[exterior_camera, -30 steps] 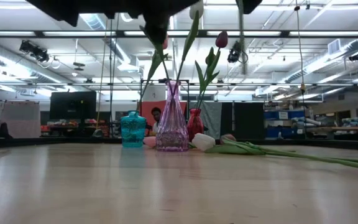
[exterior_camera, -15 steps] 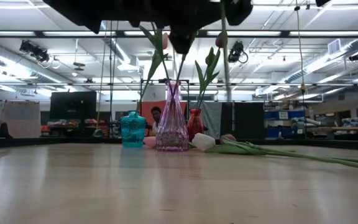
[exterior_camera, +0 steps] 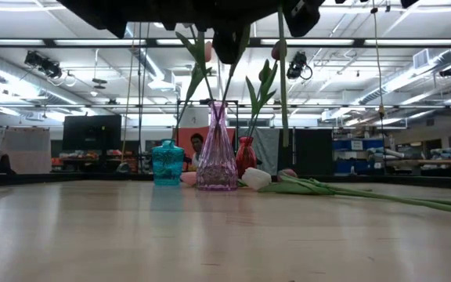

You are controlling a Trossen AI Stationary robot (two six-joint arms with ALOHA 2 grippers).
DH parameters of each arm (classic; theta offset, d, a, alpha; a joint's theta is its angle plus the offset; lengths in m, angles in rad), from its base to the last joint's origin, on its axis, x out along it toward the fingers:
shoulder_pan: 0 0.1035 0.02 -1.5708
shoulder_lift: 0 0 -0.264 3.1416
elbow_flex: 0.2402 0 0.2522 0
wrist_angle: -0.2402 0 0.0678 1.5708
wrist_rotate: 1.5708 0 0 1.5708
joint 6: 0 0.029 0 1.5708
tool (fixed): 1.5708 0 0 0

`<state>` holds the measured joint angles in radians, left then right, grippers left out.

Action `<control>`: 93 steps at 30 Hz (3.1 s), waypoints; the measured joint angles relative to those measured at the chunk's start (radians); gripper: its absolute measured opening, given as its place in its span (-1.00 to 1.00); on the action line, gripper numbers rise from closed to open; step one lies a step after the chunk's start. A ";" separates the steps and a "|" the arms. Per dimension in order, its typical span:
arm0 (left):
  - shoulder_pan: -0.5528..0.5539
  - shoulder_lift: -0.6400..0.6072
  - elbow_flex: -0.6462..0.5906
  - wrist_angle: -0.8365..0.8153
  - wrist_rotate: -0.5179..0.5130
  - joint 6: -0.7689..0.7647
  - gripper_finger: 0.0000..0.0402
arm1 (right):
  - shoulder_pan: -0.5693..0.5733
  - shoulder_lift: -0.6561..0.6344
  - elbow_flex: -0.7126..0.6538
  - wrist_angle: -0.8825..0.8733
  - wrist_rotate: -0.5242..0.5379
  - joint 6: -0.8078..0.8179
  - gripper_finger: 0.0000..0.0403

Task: Sort flowers into vase by color
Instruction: Put the bottom pink tulip into the blue vase, then put the red tulip into the red vase

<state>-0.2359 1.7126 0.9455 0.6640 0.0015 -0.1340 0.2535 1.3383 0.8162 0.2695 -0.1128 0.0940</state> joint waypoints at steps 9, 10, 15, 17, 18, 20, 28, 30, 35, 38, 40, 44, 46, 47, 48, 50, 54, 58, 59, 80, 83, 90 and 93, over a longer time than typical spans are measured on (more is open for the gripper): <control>-0.001 -0.148 -0.001 -0.167 -0.050 0.091 -0.97 | -0.004 -0.231 0.000 -0.276 0.084 0.011 -0.22; -0.006 -0.178 -0.001 -0.204 -0.062 0.104 -0.97 | 0.000 -0.266 0.000 -0.317 0.110 0.010 -0.20; -0.035 -0.341 -0.002 -0.363 -0.144 0.171 -0.96 | 0.016 -0.396 0.000 -0.477 0.251 0.009 -0.18; -0.041 -0.405 -0.002 -0.408 -0.197 0.197 -0.96 | 0.022 -0.426 0.000 -0.511 0.291 0.011 -0.19; -0.041 -0.437 -0.002 -0.430 -0.224 0.210 -0.96 | 0.024 -0.434 0.000 -0.520 0.306 0.012 -0.19; -0.040 -0.498 -0.002 -0.470 -0.263 0.232 -0.96 | 0.027 -0.439 0.000 -0.528 0.324 0.017 -0.19; -0.032 -0.637 -0.006 -0.729 -0.447 0.221 -0.96 | 0.027 -0.421 0.000 -0.576 0.331 0.019 -0.19; -0.033 -0.668 -0.042 -0.727 -0.478 0.214 -0.96 | 0.027 -0.433 0.000 -0.605 0.331 0.019 -0.19; -0.006 -0.814 -0.216 -0.631 -0.516 0.212 -0.95 | 0.027 -0.494 0.000 -0.650 0.382 0.018 -0.19; 0.037 -0.921 -0.329 -0.546 -0.517 0.212 -0.95 | 0.026 -0.528 -0.001 -0.664 0.421 0.016 -0.19; 0.081 -0.976 -0.385 -0.524 -0.514 0.211 -0.95 | 0.020 -0.543 -0.001 -0.666 0.437 0.015 -0.19; 0.194 -1.026 -0.460 -0.447 -0.495 0.208 -0.95 | -0.003 -0.543 0.000 -0.660 0.434 0.015 -0.19; 0.261 -1.021 -0.472 -0.421 -0.443 0.208 -0.95 | -0.021 -0.531 0.000 -0.655 0.434 0.014 -0.19; 0.296 -1.011 -0.473 -0.412 -0.419 0.208 -0.95 | -0.030 -0.524 0.000 -0.656 0.433 0.011 -0.19; 0.331 -0.996 -0.473 -0.405 -0.402 0.207 -0.95 | -0.039 -0.516 0.000 -0.657 0.428 0.010 -0.19; 0.399 -0.968 -0.473 -0.393 -0.371 0.200 -0.95 | -0.058 -0.505 0.000 -0.652 0.407 0.008 -0.19; 0.515 -0.909 -0.474 -0.345 -0.277 0.177 -0.95 | -0.087 -0.503 -0.001 -0.648 0.381 0.004 -0.19; 0.600 -0.853 -0.474 -0.270 -0.192 0.158 -0.95 | -0.101 -0.504 -0.001 -0.653 0.381 -0.008 -0.19; 0.619 -0.840 -0.474 -0.253 -0.173 0.153 -0.96 | -0.104 -0.504 -0.001 -0.653 0.380 -0.010 -0.19; 0.697 -0.513 -0.473 -0.186 -0.127 0.116 -0.72 | -0.105 -0.504 -0.001 -0.679 0.364 0.038 -0.19; 0.697 -0.498 -0.473 -0.221 -0.127 0.107 -0.55 | -0.105 -0.504 -0.001 -0.677 0.354 0.046 -0.19; 0.697 -0.581 -0.473 -0.360 -0.166 0.142 -0.19 | -0.105 -0.504 -0.001 -0.684 0.353 0.060 -0.19; 0.697 -0.630 -0.473 -0.386 -0.173 0.148 -0.11 | -0.105 -0.504 -0.001 -0.687 0.353 0.060 -0.19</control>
<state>0.4606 1.0831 0.4728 0.2784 -0.1718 0.0143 0.1490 0.8345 0.8154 -0.4171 0.2405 0.1543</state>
